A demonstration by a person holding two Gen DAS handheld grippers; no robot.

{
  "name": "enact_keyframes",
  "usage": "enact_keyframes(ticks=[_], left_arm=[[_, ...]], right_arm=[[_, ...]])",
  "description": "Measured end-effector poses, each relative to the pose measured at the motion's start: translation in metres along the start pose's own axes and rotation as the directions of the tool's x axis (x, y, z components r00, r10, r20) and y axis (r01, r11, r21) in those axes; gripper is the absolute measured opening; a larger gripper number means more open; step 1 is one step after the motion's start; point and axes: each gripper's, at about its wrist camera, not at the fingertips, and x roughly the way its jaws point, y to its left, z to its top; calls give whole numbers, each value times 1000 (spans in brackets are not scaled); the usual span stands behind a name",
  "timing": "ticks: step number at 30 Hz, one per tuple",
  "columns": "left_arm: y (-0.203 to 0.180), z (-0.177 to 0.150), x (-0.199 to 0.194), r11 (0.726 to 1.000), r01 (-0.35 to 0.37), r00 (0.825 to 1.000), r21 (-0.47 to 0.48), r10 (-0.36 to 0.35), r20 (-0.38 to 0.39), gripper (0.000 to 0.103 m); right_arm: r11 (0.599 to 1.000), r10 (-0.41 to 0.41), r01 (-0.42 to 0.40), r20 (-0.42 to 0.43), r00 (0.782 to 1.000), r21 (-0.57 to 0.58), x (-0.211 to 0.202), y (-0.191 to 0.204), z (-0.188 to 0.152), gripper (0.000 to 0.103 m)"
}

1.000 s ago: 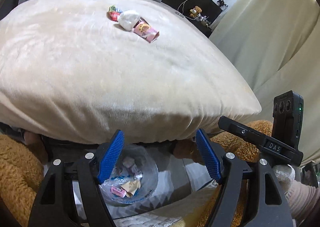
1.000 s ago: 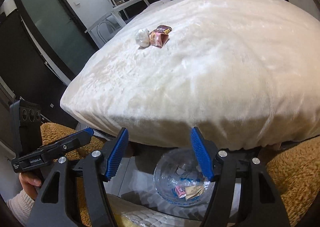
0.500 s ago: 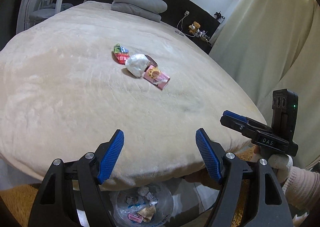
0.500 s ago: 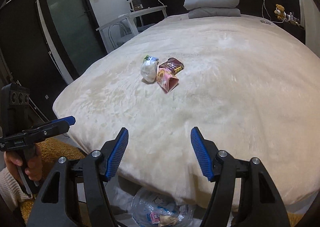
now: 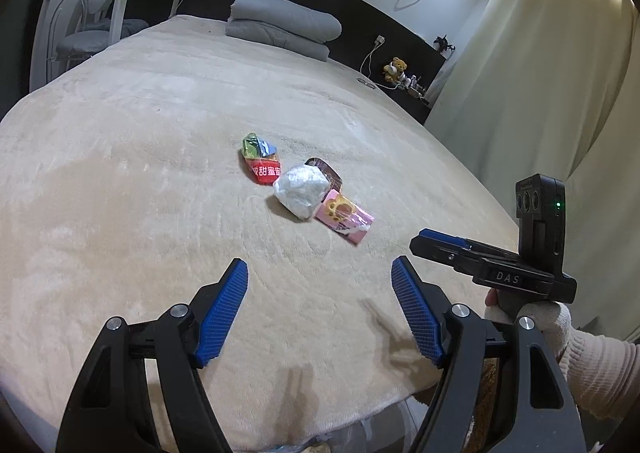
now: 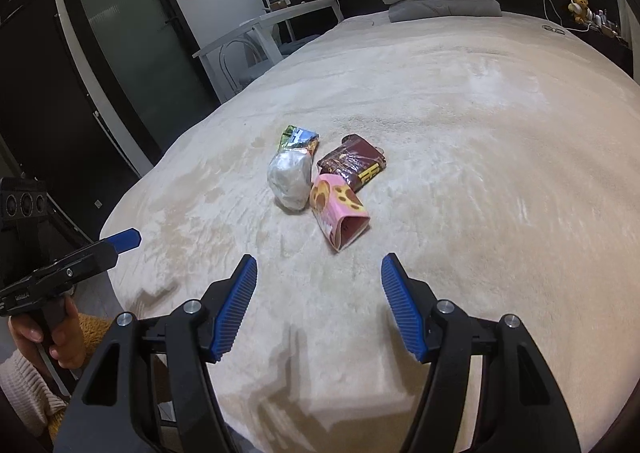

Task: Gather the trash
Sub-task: 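Grasp the pink paw-print packet with the right gripper while the left grasps the white plastic bag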

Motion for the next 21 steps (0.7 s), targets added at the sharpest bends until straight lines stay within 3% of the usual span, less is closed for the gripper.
enact_keyframes(ticks=[15, 16, 21], left_arm=[[29, 33, 20, 1000, 18, 1000, -1, -18, 8, 73], [30, 34, 21, 1000, 17, 1000, 2, -17, 8, 73], [33, 33, 25, 1000, 14, 1000, 6, -14, -7, 73]], right_arm=[[997, 26, -33, -108, 994, -63, 82, -20, 40, 63], [997, 26, -33, -109, 994, -69, 84, -20, 41, 61], [994, 31, -44, -131, 991, -100, 93, -17, 43, 34]])
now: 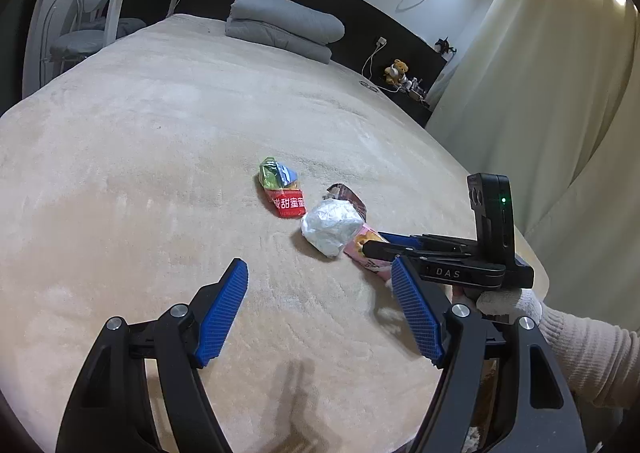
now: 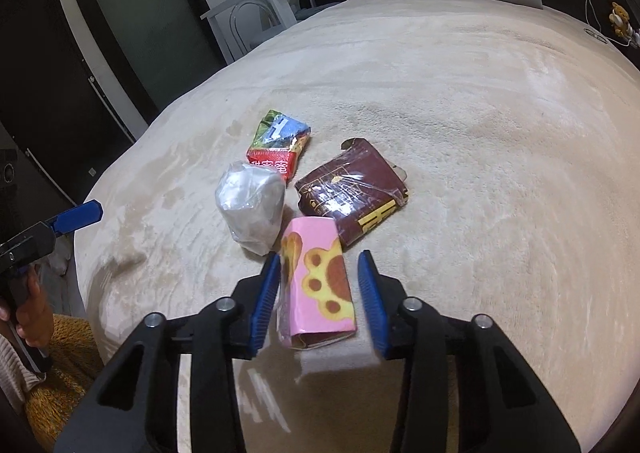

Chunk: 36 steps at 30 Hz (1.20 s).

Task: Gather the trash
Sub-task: 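Grasp the pink paw-print packet with the right gripper while the left grasps the white plastic bag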

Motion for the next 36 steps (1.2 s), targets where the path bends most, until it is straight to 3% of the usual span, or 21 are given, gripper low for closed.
enact_keyframes(ticks=[7, 17, 24, 26, 36], left_arm=[[0, -3, 2, 1000, -15, 1000, 16, 15, -8, 73], [-2, -1, 15, 998, -44, 999, 39, 45, -27, 73], [-13, 7, 46, 994, -54, 996, 99, 61, -60, 73], [-17, 10, 56, 991, -60, 996, 122, 68, -61, 83], [-30, 18, 113, 965, -113, 984, 236, 141, -106, 83]], right_arm=[[998, -23, 23, 6, 1000, -51, -3, 12, -1, 27], [1000, -26, 26, 65, 998, -4, -35, 8, -2, 27], [999, -25, 22, 104, 994, 33, -66, 5, -10, 27], [999, -22, 18, 111, 994, 39, -72, 5, -12, 27], [997, -33, 23, 126, 991, 76, -97, -15, -25, 27]])
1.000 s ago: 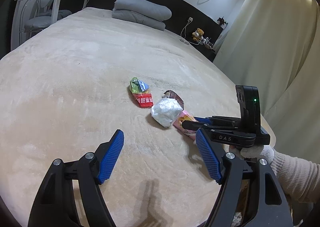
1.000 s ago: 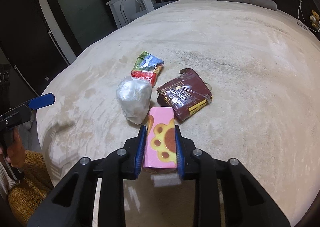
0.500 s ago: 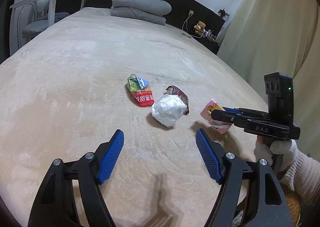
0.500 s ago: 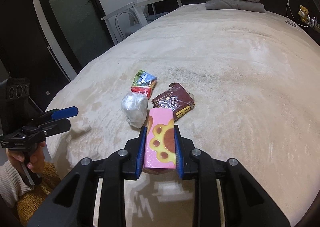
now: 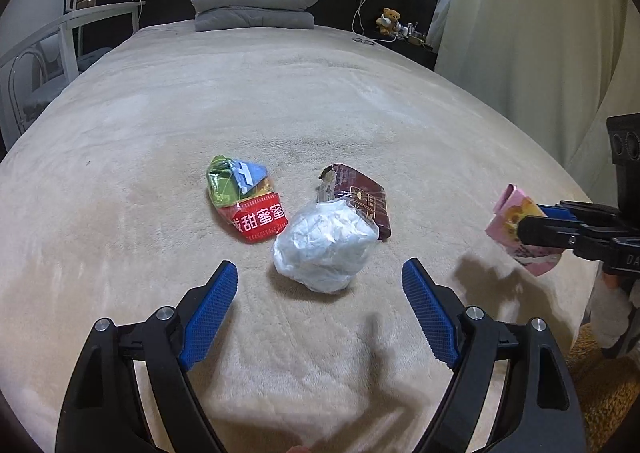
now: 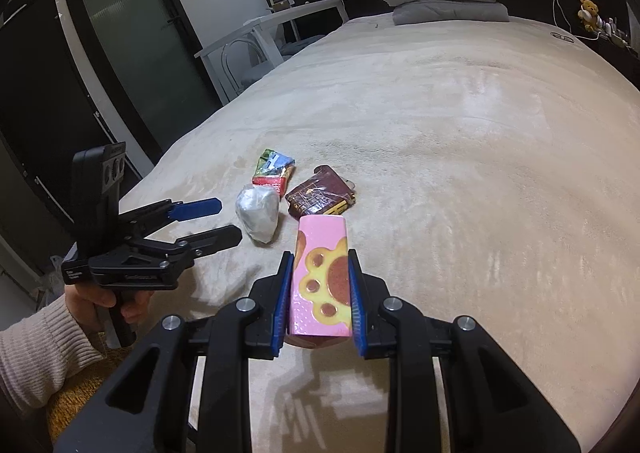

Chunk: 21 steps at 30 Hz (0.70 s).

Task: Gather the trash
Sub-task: 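Grasp the pink paw-print packet with the right gripper while the left grasps the white plastic bag, then carry the white plastic bag and pink packet down toward the clear bowl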

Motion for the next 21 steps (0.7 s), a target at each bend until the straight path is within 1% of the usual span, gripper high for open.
enact_keyframes(ticks=[3, 9, 11, 12, 15, 21], left_arm=[[-3, 4, 12, 1000, -16, 1000, 14, 16, -9, 83], [-8, 10, 19, 999, -44, 999, 6, 44, 11, 81], [-9, 11, 22, 999, -48, 999, 5, 48, 4, 60], [-11, 14, 26, 998, -66, 998, 7, 66, 1, 58], [-11, 15, 25, 998, -57, 998, 3, 57, 9, 55], [-12, 11, 13, 997, -73, 997, 5, 73, 28, 52]], right_arm=[[1000, -8, 8, -3, 1000, 7, -4, -7, -3, 27], [1000, -12, 12, -3, 1000, 7, -8, -13, -5, 27], [1000, -12, 12, -2, 1000, 9, -9, -14, -5, 27], [1000, -12, 12, -2, 1000, 11, -9, -15, -5, 27], [1000, -14, 14, 1, 1000, 14, -10, -16, -5, 27], [1000, -23, 23, 8, 1000, 17, -14, -15, -6, 27]])
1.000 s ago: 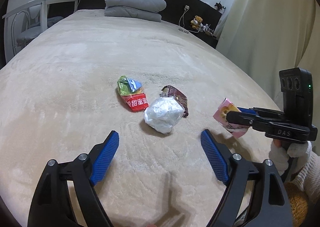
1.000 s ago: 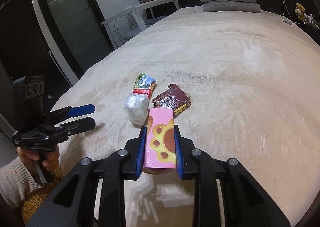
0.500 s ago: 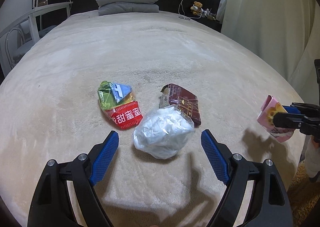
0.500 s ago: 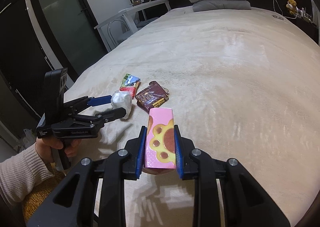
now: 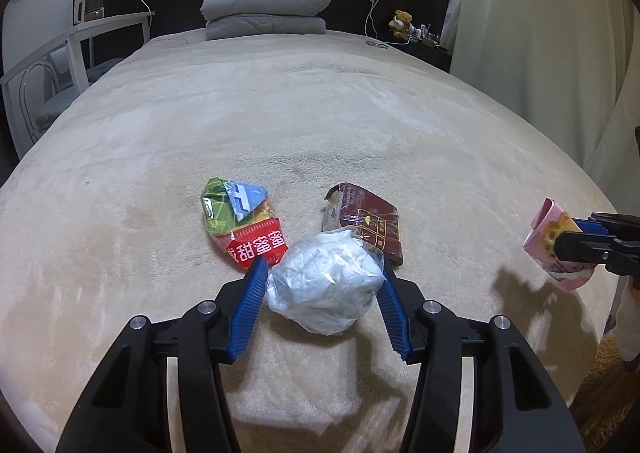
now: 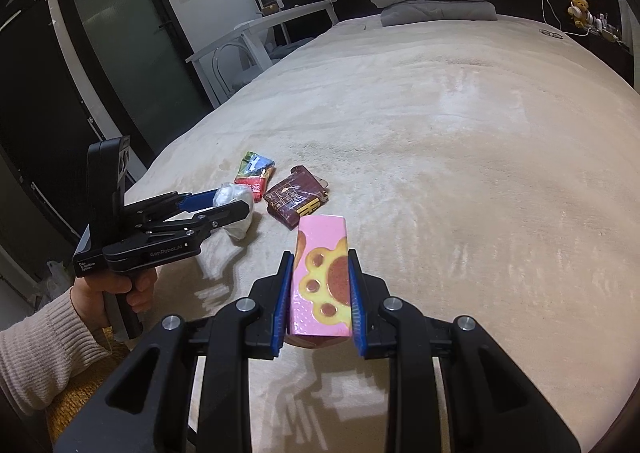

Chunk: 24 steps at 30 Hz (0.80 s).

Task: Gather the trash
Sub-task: 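Carry the white plastic bag and pink packet down toward the clear bowl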

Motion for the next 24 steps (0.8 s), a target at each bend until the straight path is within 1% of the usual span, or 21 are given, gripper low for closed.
enact_keyframes(ticks=[5, 11, 19, 24], left_arm=[[6, -1, -15, 1000, 6, 1000, -28, -5, 30, 50], [4, -4, -36, 999, 26, 997, -42, -23, 69, 50], [-4, -14, -67, 997, 53, 992, -57, -46, 114, 49], [-14, -22, -90, 995, 75, 987, -60, -65, 148, 49]], right_arm=[[1000, -5, 5, 7, 1000, 6, -2, 2, 0, 27], [1000, -5, 5, 23, 1000, 6, -7, 9, -1, 27], [1000, -19, 19, 54, 998, 10, -19, 22, -8, 27], [999, -30, 28, 72, 997, 23, -28, 28, -19, 27]])
